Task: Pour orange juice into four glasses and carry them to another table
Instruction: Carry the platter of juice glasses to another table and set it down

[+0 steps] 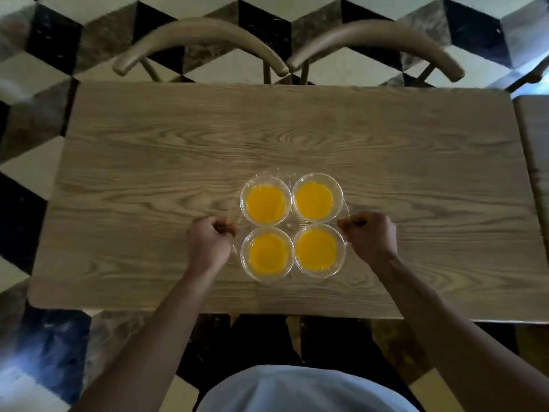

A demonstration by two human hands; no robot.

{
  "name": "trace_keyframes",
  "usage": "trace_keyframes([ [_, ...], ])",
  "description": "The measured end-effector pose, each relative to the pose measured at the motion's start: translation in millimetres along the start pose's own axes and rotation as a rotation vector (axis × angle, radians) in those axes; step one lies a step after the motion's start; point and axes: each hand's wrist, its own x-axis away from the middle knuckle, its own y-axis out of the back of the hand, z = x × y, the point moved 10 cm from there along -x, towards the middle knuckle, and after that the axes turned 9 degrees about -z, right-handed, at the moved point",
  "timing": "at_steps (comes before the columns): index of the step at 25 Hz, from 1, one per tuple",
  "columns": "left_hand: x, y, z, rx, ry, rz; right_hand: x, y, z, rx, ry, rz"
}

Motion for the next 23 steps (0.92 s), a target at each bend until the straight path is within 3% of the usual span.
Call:
trace_keyframes([
  [9, -50.8, -22.4, -6.7, -0.065, 0.003, 0.045, -18.1, -27.4, -12.4, 0.020, -0.089, -0.050],
  [23, -84.6, -48.4, 1.9, -0.044, 0.023, 0.065, -37.4, -43.4, -15.2, 0.032, -0.078, -0.073],
])
